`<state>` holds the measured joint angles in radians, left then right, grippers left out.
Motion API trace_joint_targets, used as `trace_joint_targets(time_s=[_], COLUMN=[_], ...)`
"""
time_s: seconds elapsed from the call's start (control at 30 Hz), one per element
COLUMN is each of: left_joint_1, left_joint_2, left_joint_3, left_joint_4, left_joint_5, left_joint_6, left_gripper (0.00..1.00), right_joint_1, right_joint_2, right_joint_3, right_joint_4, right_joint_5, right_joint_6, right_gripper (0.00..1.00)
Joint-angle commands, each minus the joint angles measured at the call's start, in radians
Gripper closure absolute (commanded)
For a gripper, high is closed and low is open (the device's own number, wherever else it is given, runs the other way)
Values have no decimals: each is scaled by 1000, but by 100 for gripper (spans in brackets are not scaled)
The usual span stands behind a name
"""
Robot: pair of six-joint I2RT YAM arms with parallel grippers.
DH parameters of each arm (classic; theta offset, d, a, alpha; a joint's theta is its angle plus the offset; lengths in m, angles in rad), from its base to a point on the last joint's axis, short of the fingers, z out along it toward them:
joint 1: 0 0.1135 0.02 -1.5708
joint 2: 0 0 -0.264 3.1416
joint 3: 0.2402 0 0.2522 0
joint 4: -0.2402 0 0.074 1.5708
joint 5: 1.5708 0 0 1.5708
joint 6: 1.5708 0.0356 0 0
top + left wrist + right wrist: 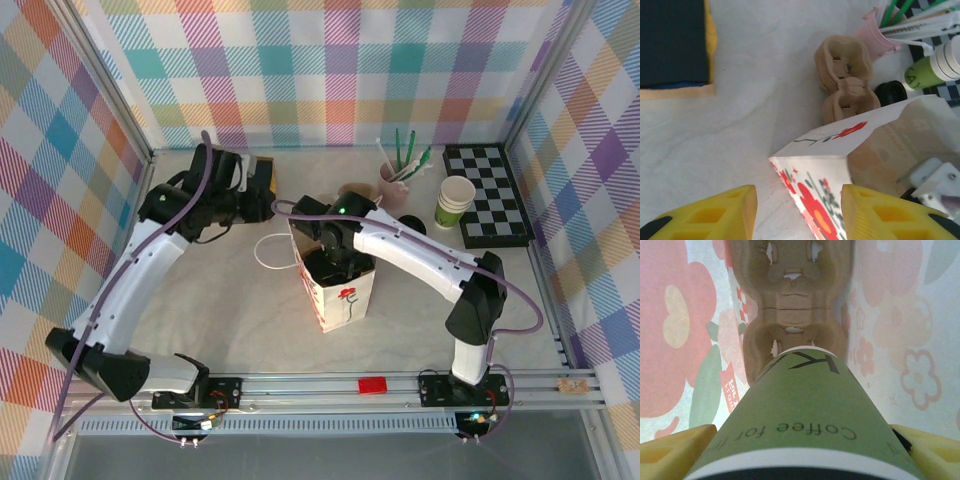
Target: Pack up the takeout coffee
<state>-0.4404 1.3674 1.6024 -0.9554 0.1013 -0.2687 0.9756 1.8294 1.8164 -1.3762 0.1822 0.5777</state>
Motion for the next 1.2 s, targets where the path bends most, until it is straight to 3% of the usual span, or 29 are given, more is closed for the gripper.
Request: trace_joint_targets(time_s=[0.0,0.5,0.97,1.17], left_joint_1=[3,-55,-77,-77], left_joint_2=[47,209,164,132], left_joint_3=[62,157,154,175], left_joint_4=[1,-59,-46,-33], left_joint_5=[98,93,25,56], left_joint_6=[82,143,96,75], left_gripper=[51,52,51,49], right_joint_1=[6,5,5,5], right_joint_2=[-37,-45,-51,-59], right_joint_3=[-9,-8,-30,-34], right_joint_4=[-6,-5,3,6], right_joint_5=[8,8,10,10], right_joint_6=[25,25,25,28], right_gripper=[51,51,51,52])
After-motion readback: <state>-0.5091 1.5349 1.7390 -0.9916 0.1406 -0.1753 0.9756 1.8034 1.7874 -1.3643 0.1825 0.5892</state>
